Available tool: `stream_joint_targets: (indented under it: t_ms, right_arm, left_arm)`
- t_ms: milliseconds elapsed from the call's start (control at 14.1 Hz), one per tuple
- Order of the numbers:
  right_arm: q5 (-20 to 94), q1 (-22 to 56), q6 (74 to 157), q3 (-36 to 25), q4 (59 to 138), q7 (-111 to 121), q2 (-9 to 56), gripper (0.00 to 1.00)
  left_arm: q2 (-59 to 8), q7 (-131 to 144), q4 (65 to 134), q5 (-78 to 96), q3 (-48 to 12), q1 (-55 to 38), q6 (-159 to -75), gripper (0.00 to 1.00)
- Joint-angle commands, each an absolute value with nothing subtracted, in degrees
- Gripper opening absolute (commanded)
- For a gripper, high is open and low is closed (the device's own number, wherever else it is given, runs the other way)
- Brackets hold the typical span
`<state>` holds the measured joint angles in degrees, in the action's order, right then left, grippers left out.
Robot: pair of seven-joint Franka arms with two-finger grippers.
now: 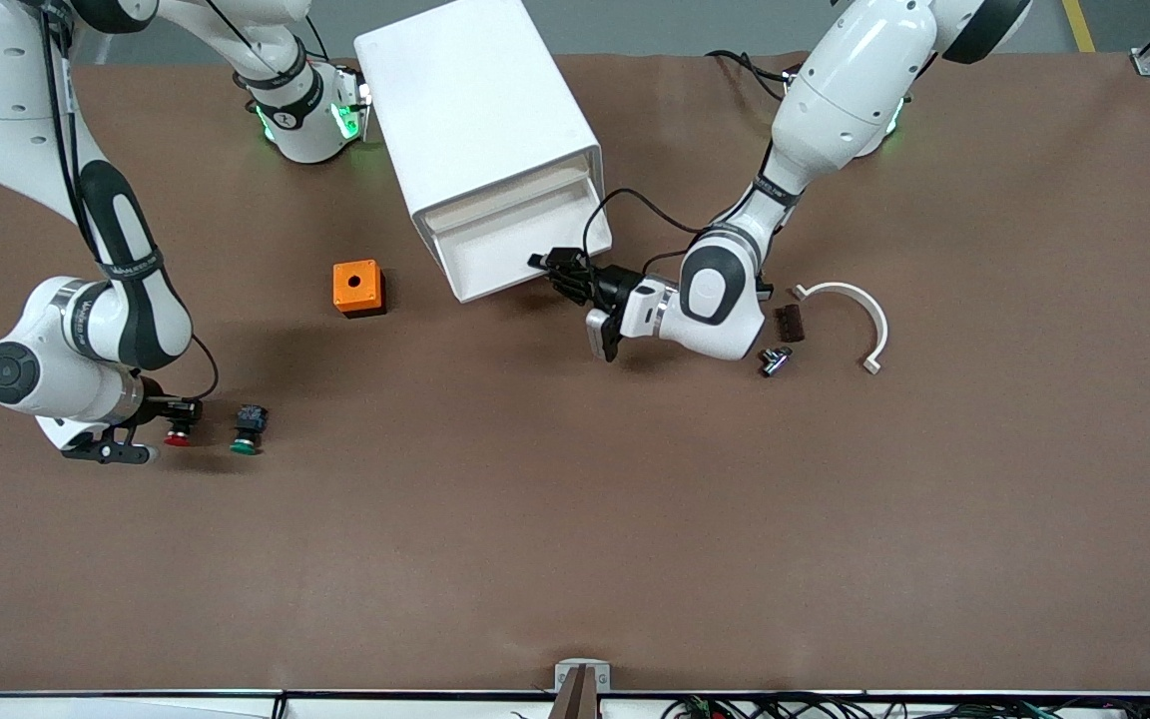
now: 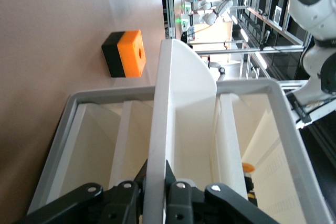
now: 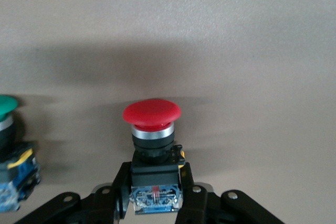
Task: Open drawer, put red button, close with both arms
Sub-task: 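Lift the red push-button switch off the table with the right gripper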
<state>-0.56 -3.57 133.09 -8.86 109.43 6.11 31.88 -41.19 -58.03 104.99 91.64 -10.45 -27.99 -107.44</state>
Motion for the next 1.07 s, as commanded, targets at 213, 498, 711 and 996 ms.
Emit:
stream_joint_targets:
  t_ms: [213,498,711,996]
  right_arm:
    - [-0.53,-2.38,121.57,-8.26,107.84,5.63,24.18,0.31]
    - [-0.62,2.62,109.55,-8.26,106.27,-4.88,17.86,0.31]
    - [-0.53,8.24,99.70,-8.26,102.67,-16.57,14.86,0.31]
    - [-0.53,19.57,89.40,-8.17,97.92,-36.69,11.96,0.31]
  left_arm:
    - [-44.30,-55.81,100.11,92.55,-8.70,-26.19,-111.01,0.00]
    - [-44.47,-53.88,98.79,92.55,-7.30,-26.19,-111.09,0.05]
    - [-44.38,-53.01,99.31,92.37,-7.21,-26.45,-111.53,1.00]
    - [-43.60,-42.21,99.76,88.35,-6.86,-25.58,-111.71,1.00]
